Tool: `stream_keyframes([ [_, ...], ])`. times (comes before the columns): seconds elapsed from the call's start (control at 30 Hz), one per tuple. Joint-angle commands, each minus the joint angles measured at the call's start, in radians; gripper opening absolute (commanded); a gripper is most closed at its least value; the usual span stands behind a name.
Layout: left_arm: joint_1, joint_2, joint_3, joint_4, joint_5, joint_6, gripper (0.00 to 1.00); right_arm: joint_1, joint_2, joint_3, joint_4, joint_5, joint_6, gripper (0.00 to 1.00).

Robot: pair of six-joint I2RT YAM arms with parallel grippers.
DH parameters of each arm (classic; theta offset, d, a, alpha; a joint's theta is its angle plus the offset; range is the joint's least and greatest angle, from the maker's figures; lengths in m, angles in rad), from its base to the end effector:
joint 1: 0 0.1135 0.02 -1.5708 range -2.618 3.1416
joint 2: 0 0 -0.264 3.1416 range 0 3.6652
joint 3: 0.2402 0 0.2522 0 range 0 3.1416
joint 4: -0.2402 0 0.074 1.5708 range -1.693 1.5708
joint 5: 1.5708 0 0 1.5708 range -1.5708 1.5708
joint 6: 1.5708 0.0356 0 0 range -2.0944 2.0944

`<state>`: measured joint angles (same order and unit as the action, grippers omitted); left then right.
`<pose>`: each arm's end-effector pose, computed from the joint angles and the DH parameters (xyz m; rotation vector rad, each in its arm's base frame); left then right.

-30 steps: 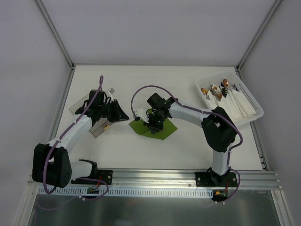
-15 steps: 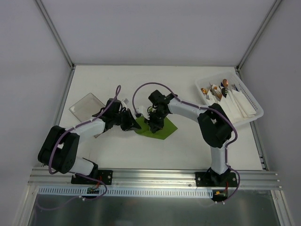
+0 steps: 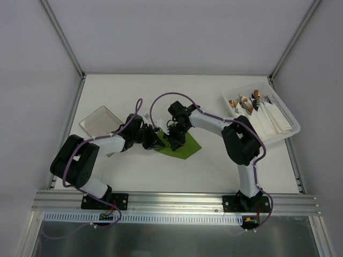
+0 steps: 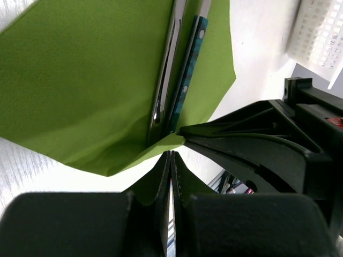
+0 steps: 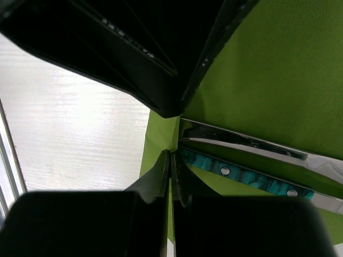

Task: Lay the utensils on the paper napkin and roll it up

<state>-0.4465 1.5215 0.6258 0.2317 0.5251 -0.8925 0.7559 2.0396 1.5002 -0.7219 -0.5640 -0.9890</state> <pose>0.2534 -0.1411 0.1589 -0.2284 2.4543 -1.2541 0.2867 0.2964 0.1755 -2.1330 1.6323 0.7234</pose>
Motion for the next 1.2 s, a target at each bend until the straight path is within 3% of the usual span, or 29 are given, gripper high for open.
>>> stream_keyframes([
  [0.0, -0.012, 0.023, -0.006, 0.069, 0.006, -0.025, 0.00, -0.012, 0.008, 0.037, -0.033, -0.030, -0.023, 0.00],
  [1.03, -0.017, 0.138, -0.021, 0.115, 0.013, -0.075, 0.00, -0.027, 0.068, 0.104, -0.063, -0.045, -0.022, 0.05],
  [1.13, -0.017, 0.149, -0.015, 0.087, -0.008, -0.080, 0.00, -0.027, 0.070, 0.109, -0.063, -0.042, -0.019, 0.15],
  [1.17, -0.018, 0.158, -0.012, 0.069, -0.011, -0.083, 0.00, -0.027, 0.070, 0.114, -0.065, -0.043, -0.013, 0.26],
])
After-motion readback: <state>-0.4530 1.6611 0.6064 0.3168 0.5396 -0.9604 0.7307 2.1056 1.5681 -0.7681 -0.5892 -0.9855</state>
